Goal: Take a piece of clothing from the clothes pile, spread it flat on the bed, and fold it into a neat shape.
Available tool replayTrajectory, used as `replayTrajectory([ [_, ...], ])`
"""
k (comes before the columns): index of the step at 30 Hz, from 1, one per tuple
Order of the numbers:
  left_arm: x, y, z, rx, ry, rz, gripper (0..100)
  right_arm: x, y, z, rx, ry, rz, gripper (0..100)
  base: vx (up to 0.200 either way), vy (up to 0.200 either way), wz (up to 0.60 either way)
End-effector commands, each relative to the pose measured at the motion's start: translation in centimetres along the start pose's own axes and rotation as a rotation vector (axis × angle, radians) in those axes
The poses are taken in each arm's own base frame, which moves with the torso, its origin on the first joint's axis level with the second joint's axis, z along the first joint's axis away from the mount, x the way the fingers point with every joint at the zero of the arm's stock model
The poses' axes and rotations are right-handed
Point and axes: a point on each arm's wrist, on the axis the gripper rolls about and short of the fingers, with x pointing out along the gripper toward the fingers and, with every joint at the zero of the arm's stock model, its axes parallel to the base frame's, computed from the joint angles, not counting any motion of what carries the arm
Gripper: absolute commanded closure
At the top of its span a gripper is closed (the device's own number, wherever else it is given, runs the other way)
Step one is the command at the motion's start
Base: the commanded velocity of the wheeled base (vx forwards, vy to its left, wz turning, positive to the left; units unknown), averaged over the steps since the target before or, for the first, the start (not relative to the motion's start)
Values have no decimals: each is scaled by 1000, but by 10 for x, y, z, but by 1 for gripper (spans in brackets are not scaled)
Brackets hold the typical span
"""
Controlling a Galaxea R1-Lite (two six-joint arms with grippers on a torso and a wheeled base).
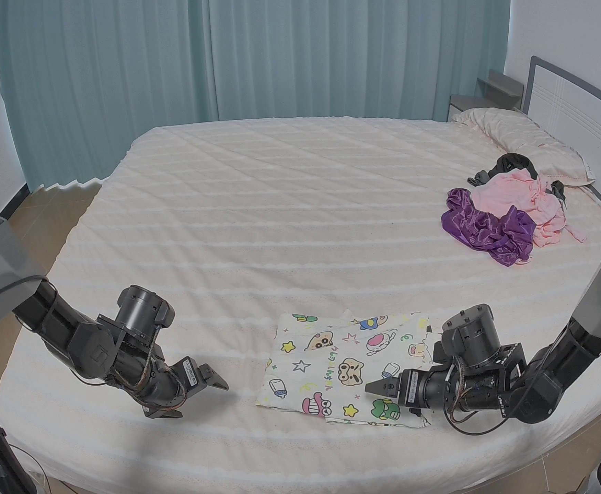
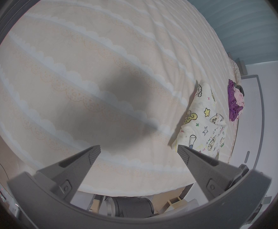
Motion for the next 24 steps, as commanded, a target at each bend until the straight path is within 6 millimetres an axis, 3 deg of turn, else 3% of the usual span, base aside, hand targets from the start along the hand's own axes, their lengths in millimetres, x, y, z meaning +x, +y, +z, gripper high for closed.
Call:
replayTrajectory([
  [1, 0, 0, 0, 0, -1, -1, 0, -4, -11, -13, 4, 40, -34, 0, 0, 0, 0],
  [13, 0, 0, 0, 0, -1, -1, 0, -12, -33, -16, 56, 43, -107, 0, 0, 0, 0],
  [24, 0, 0, 0, 0, -4, 3, 0, -48, -13, 2, 32, -84, -8, 0, 0, 0, 0],
])
